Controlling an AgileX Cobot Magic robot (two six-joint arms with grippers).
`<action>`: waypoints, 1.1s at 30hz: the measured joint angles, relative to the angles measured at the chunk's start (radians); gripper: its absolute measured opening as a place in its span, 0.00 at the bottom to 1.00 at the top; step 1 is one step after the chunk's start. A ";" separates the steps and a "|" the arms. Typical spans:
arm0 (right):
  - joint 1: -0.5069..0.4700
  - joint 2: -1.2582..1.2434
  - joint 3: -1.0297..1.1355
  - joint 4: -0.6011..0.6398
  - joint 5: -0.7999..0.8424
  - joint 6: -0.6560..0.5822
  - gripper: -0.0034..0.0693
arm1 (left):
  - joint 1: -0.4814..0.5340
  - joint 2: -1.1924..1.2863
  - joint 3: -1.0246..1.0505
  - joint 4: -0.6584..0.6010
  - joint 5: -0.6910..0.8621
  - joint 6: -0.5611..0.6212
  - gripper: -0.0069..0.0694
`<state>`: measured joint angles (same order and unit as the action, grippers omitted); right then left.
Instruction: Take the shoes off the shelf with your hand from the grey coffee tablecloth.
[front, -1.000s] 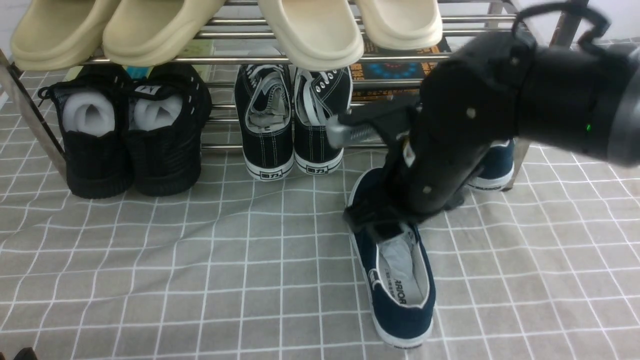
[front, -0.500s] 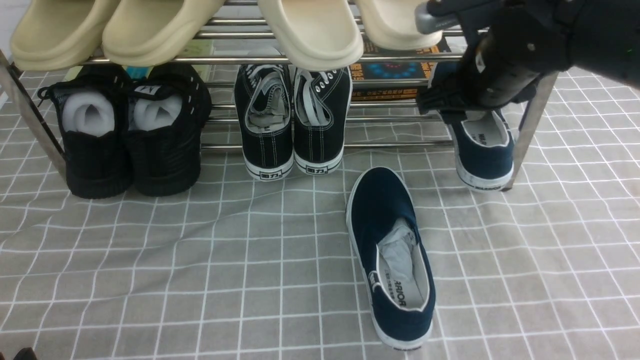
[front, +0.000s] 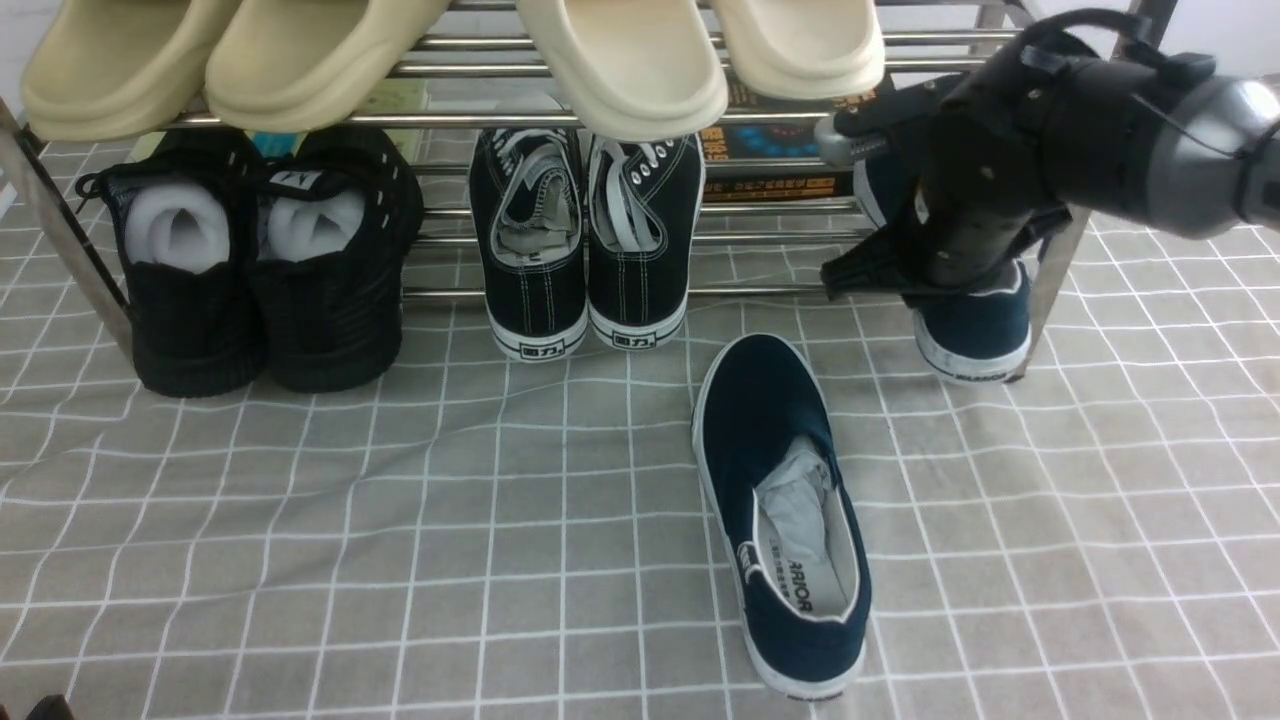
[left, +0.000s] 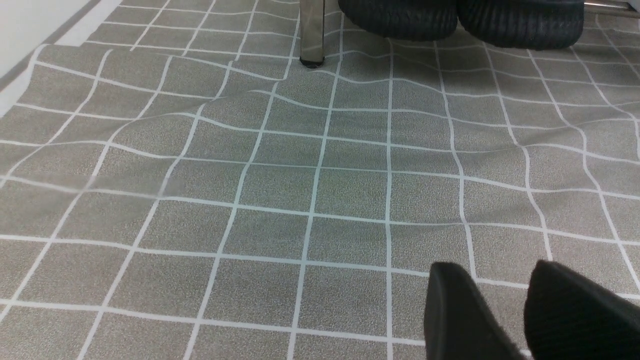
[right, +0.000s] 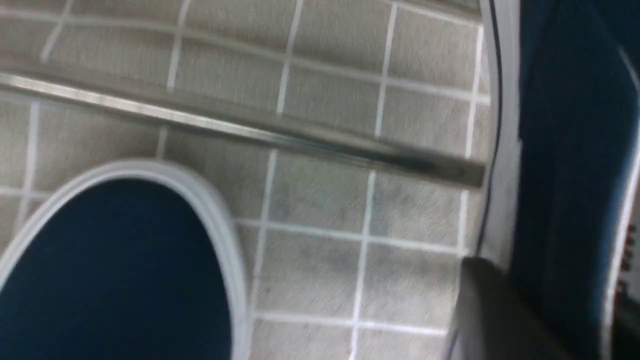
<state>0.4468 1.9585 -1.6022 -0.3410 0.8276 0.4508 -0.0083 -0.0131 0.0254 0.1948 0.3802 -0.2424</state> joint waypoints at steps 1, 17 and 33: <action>-0.001 -0.027 0.001 0.045 0.039 -0.026 0.07 | 0.000 0.000 0.000 0.000 0.000 0.000 0.41; 0.000 -0.458 0.407 0.346 0.289 -0.153 0.07 | 0.000 0.000 0.000 0.000 0.000 0.000 0.41; 0.000 -0.417 0.517 0.397 0.001 -0.147 0.07 | 0.000 0.000 0.000 0.000 0.000 0.000 0.41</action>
<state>0.4470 1.5415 -1.0850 0.0564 0.8282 0.3040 -0.0083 -0.0131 0.0254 0.1951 0.3802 -0.2424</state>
